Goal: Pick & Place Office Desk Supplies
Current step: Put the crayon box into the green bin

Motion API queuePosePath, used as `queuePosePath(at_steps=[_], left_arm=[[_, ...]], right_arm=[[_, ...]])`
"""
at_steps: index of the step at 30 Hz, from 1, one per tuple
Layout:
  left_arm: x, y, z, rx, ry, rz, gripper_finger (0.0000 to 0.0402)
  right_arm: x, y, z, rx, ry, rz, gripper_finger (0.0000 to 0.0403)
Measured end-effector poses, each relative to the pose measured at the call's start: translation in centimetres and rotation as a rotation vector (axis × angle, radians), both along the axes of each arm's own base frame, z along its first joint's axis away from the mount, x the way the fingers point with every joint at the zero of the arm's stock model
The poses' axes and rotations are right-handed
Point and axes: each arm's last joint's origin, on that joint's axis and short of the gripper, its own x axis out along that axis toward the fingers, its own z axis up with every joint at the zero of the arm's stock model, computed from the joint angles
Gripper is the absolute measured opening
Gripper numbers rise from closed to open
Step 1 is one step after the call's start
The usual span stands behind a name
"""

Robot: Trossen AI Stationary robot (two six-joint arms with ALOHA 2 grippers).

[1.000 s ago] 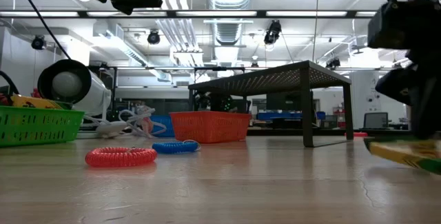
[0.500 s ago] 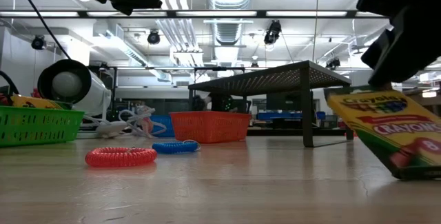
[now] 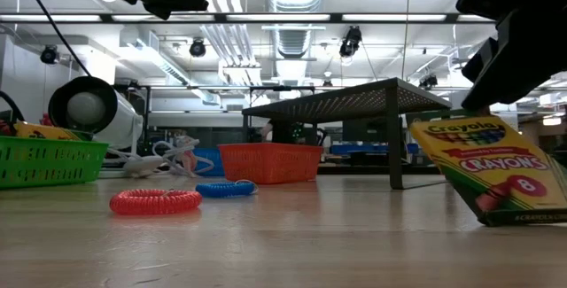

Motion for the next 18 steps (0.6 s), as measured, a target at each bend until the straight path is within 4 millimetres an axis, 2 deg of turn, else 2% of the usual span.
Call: queuePosePath(at_steps=[18], left_arm=[[0.00, -0.02, 0.00, 0.000, 0.000, -0.001, 0.0087]], right_arm=[[0.03, -0.35, 0.40, -0.102, -0.061, -0.049, 0.0008]])
